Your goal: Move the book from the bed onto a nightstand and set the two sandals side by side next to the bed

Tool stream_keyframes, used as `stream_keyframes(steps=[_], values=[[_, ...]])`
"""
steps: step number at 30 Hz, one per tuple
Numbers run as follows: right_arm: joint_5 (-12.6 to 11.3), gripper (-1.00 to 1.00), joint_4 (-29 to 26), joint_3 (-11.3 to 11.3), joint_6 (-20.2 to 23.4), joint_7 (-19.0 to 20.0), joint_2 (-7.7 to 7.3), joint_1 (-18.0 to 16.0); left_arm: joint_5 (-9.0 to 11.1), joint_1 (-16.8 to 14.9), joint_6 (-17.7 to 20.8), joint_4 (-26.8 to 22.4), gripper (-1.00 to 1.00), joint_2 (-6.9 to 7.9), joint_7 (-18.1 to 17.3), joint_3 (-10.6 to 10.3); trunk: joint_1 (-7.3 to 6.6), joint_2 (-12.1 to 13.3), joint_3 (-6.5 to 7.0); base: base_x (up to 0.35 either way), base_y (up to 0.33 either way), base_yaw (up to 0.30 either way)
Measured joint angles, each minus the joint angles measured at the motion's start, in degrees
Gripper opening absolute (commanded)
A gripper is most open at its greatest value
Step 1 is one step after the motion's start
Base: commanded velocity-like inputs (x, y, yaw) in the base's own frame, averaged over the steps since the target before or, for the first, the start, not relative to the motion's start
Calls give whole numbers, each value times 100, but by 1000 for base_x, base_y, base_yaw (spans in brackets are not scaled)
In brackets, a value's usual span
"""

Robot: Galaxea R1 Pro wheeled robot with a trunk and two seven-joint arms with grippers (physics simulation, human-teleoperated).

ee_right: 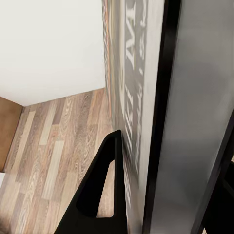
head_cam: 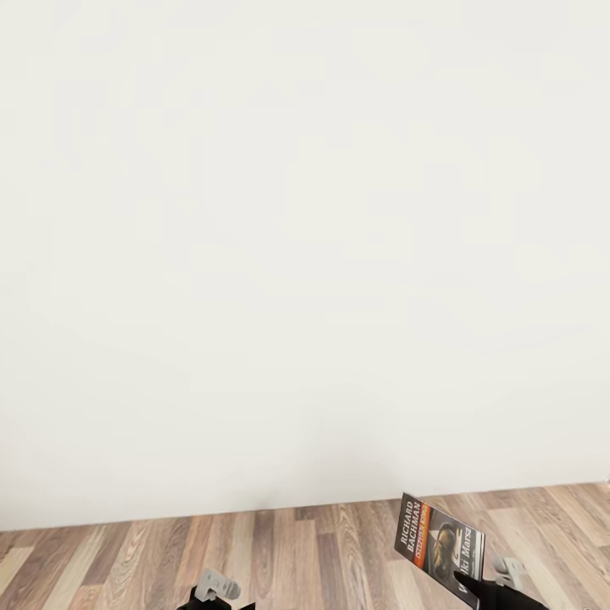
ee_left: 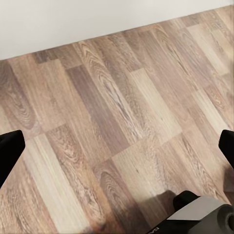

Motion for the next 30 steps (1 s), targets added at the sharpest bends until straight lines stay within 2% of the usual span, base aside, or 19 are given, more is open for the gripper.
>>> stream_keyframes(steps=[7,22,30], values=[[3,-100,1,11,0,3,0,0,0,0,0,-1,100,0,-1,-2,-1,-1,0,82,0,-14],[3,-100,2,14,2,0,0,0,0,0,0,-1,100,0,-1,0,-3,-1,0,322,0,-1],[-1,-100,-1,1,0,8,-1,1,0,-1,1,1,100,-1,0,-2,0,0,0,154,0,-202]])
